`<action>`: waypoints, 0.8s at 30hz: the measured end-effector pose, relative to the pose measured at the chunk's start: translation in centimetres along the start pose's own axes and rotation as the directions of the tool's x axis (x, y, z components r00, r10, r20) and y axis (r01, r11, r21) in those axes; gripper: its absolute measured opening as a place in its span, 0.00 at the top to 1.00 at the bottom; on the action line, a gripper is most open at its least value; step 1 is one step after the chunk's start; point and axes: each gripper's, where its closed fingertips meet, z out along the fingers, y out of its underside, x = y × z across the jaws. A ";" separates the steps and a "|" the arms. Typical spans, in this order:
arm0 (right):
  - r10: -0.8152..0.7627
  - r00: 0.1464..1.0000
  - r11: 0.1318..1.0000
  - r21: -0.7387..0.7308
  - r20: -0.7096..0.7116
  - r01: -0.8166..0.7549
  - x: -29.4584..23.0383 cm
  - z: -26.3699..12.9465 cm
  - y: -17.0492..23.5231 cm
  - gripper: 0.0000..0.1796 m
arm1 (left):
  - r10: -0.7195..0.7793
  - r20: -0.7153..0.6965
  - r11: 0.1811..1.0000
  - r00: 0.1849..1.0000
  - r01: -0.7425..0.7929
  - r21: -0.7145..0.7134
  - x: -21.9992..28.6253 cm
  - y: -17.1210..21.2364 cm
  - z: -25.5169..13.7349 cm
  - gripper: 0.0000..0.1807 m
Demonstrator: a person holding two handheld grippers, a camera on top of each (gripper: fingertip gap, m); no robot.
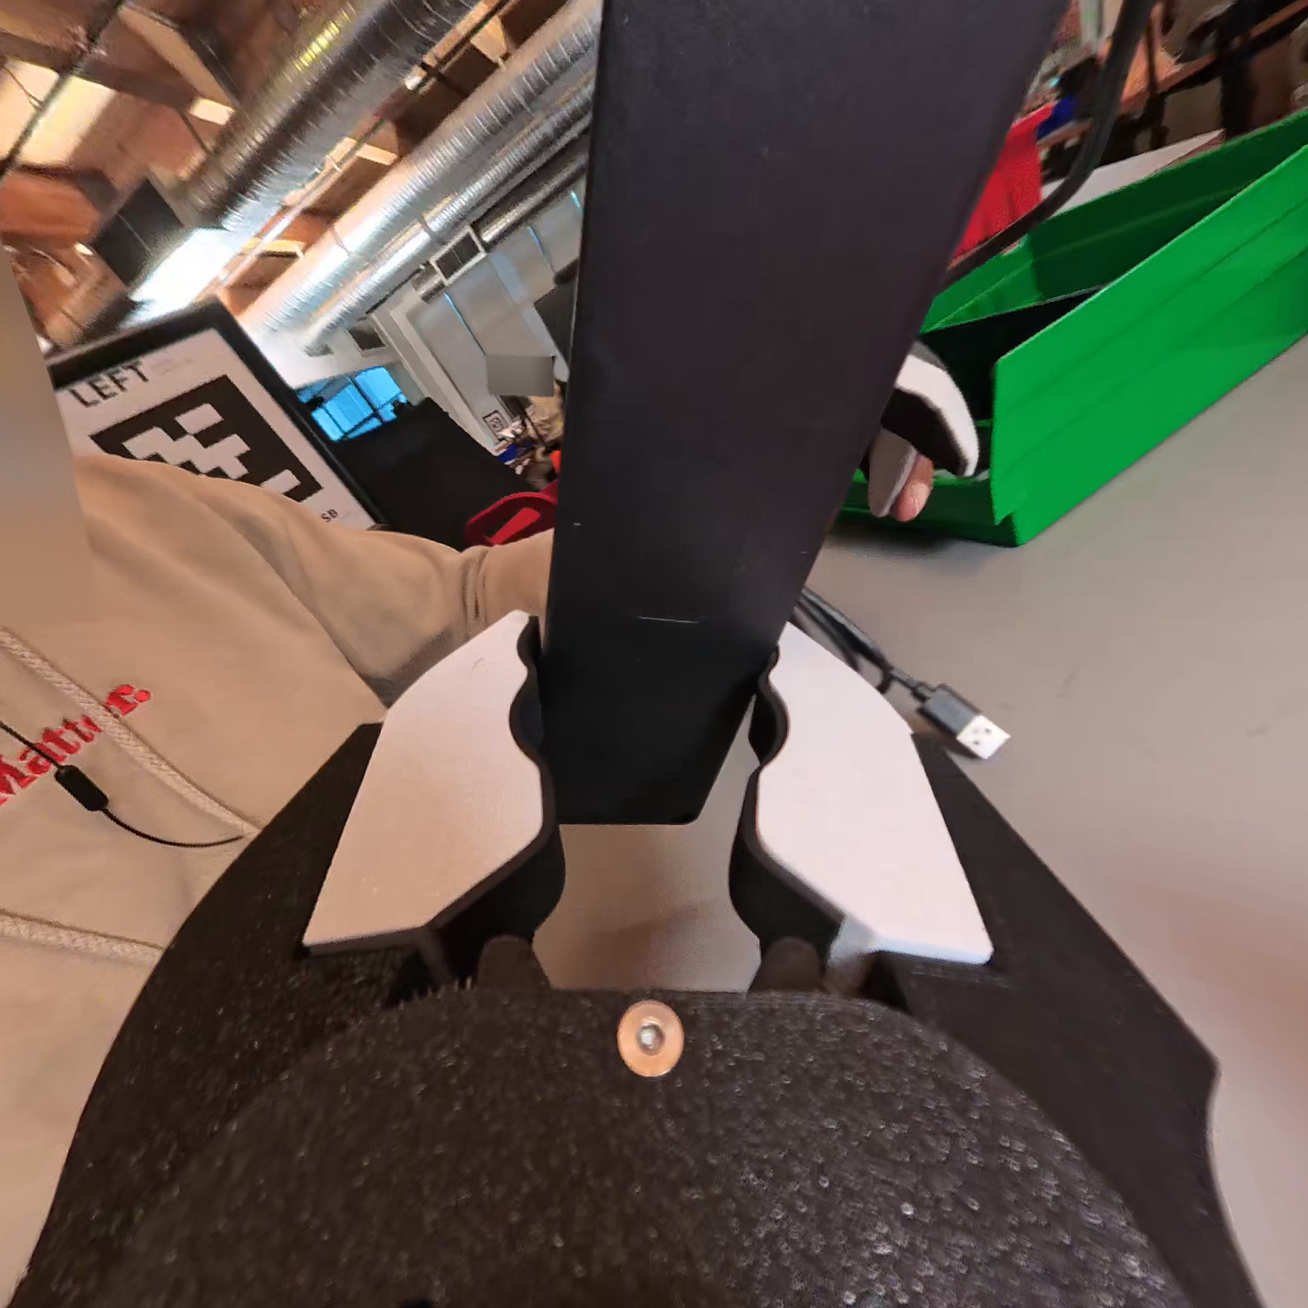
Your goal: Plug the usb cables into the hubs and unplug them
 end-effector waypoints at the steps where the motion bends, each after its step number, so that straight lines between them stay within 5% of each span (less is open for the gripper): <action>1: -0.013 1.000 1.000 0.007 -0.011 0.013 0.1 -0.5 -0.4 0.68 | 0.014 0.073 1.000 0.997 -0.013 -0.009 -1.4 0.2 -0.8 0.73; 6: -0.070 0.997 0.996 0.045 -0.017 0.070 -0.3 -2.5 -2.2 0.68 | -0.019 0.338 0.991 0.941 -0.027 0.130 -5.3 -2.2 -5.8 0.77; 10: -0.098 0.995 0.995 0.020 -0.001 0.098 -0.9 -3.0 -2.4 0.68 | 0.032 0.414 0.952 0.910 -0.154 0.264 -4.6 -4.9 -8.7 0.77; 13: -0.065 0.996 0.998 -0.023 0.055 0.067 -1.4 -2.2 -1.2 0.68 | 0.117 0.274 0.940 0.955 -0.195 0.280 -1.1 -5.3 -7.0 0.79; 17: -0.001 0.980 0.999 -0.051 0.198 0.012 -3.3 -1.0 0.1 0.68 | 0.109 -0.081 0.967 0.991 -0.087 0.241 4.0 -3.5 -2.2 0.78; 24: 0.137 0.885 0.989 -0.106 0.446 -0.100 -7.1 0.2 1.9 0.68 | -0.018 -0.464 0.979 0.886 0.110 0.172 10.2 -1.1 3.6 0.66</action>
